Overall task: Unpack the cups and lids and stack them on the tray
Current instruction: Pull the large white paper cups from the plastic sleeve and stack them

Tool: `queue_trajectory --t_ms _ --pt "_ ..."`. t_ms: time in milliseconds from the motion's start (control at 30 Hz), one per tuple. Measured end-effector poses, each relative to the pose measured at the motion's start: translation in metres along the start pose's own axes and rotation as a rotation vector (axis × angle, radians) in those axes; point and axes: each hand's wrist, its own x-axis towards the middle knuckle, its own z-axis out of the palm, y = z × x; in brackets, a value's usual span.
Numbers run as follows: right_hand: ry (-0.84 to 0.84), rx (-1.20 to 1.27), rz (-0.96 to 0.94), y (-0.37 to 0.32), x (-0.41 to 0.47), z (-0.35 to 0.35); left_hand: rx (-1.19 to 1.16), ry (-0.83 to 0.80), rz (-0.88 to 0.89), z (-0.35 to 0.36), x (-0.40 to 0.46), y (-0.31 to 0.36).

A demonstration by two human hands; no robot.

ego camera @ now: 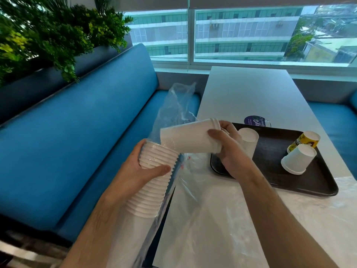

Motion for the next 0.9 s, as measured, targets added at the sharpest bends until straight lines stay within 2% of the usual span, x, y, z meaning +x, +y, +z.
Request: queue_trajectory --t_ms 200,267,367,533,733,800,900 --pt "-0.327 -0.155 0.268 -0.006 -0.013 -0.007 -0.031 0.010 0.024 0.004 0.006 0.004" --pt "-0.337 -0.247 0.299 -0.011 -0.016 -0.005 -0.030 0.009 0.024 0.005 0.007 0.004" --pt "-0.328 -0.512 0.268 -0.015 -0.015 -0.003 -0.014 0.002 0.029 0.009 0.006 0.005" --pt "-0.231 -0.741 0.219 -0.014 -0.011 -0.004 -0.035 -0.010 0.042 0.018 0.005 0.008" --pt "-0.153 -0.427 0.216 -0.001 -0.019 -0.006 -0.080 -0.029 0.053 0.025 0.005 0.015" --pt "-0.055 -0.413 0.162 -0.003 -0.019 -0.012 -0.074 -0.023 0.044 0.026 0.006 0.013" --pt "0.148 -0.485 -0.022 -0.016 -0.015 -0.024 -0.070 -0.008 0.033 0.026 0.007 0.009"
